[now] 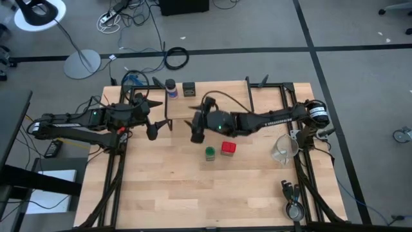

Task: Shelf spices
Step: Remove the black seasoning bottle from the shelf

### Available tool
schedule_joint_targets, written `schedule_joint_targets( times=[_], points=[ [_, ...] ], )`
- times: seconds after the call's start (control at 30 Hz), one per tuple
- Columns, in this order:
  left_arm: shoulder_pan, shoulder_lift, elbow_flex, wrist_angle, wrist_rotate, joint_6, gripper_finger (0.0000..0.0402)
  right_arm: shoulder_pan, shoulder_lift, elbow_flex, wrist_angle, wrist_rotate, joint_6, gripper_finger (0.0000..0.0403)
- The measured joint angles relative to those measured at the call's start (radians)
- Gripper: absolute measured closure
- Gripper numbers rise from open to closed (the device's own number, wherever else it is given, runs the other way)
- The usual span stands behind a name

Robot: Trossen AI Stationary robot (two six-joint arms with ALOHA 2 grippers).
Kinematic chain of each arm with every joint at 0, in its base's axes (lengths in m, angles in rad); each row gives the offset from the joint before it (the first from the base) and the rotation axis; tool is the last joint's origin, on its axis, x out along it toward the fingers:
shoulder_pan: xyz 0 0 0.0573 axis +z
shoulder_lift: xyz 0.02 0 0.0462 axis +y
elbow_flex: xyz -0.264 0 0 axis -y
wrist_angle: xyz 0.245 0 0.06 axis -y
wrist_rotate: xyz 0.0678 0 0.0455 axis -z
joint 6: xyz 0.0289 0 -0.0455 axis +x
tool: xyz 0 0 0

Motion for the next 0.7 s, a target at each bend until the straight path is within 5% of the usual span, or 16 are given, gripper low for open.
schedule_joint_targets(
  times=[0.17, 0.37, 0.7],
  points=[
    [0.000, 0.000, 0.000, -0.015, 0.000, -0.006, 0.0008, -0.102, 0.000, 0.064, -0.054, -0.086, -0.108, 0.0132],
    [0.000, 0.000, 0.000, -0.013, 0.000, -0.014, 0.0008, -0.268, 0.001, 0.131, -0.223, -0.351, -0.050, 0.0133],
    [0.000, 0.000, 0.000, -0.013, 0.000, -0.015, 0.0008, -0.479, 0.003, 0.132, -0.230, -0.678, -0.020, 0.0132]
  ],
)
